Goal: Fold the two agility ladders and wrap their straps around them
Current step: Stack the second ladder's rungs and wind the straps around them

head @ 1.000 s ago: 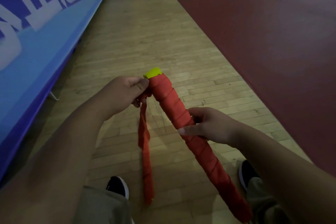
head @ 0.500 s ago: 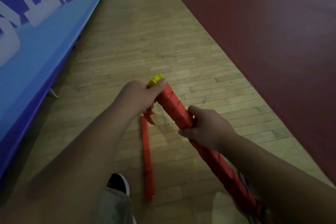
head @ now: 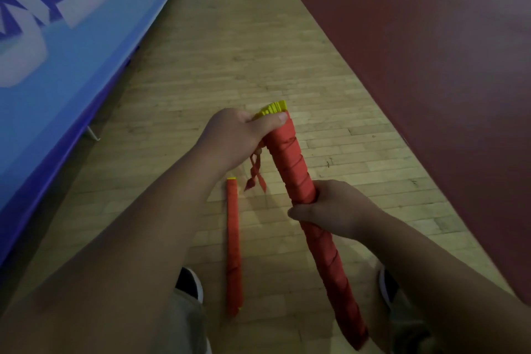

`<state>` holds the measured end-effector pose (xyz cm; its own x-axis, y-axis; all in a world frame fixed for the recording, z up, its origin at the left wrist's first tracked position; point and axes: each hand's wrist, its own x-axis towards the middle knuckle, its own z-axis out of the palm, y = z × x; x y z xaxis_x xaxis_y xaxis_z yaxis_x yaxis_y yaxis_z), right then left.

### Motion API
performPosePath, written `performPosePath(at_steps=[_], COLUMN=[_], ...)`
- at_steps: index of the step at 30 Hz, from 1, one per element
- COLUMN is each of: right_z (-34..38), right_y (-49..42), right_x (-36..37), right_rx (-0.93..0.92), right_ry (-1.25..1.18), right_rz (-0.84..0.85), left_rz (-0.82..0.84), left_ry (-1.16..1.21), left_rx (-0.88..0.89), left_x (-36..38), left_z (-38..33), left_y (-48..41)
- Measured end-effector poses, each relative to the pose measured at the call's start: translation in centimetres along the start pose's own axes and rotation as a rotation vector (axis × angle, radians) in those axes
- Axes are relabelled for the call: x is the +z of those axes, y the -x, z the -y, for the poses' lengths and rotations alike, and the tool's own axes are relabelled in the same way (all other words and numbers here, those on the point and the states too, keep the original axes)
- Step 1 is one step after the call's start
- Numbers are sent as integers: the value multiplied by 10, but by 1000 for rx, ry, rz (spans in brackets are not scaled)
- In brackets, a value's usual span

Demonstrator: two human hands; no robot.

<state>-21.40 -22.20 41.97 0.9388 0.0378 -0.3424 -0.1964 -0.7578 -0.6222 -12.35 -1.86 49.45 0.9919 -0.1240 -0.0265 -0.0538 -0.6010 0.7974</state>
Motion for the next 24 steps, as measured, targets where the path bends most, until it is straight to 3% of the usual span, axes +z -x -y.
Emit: performPosePath(at_steps=[7, 13, 17, 24], right_z=[-8, -8, -8, -10], right_y=[4, 14, 15, 16], right_x=[-23, -24, -25, -20], right_rx=[-101, -125, -138, -109], right_ry=[-381, -541, -600, -572], right_rz=[319, 567, 527, 306], left_rz=[128, 188, 221, 165], left_ry=[265, 384, 406, 213], left_rx=[197, 184, 194, 172], left_x=[-19, -32, -37, -40], left_z=[2, 12, 19, 31], left_y=[-1, -3, -4, -9])
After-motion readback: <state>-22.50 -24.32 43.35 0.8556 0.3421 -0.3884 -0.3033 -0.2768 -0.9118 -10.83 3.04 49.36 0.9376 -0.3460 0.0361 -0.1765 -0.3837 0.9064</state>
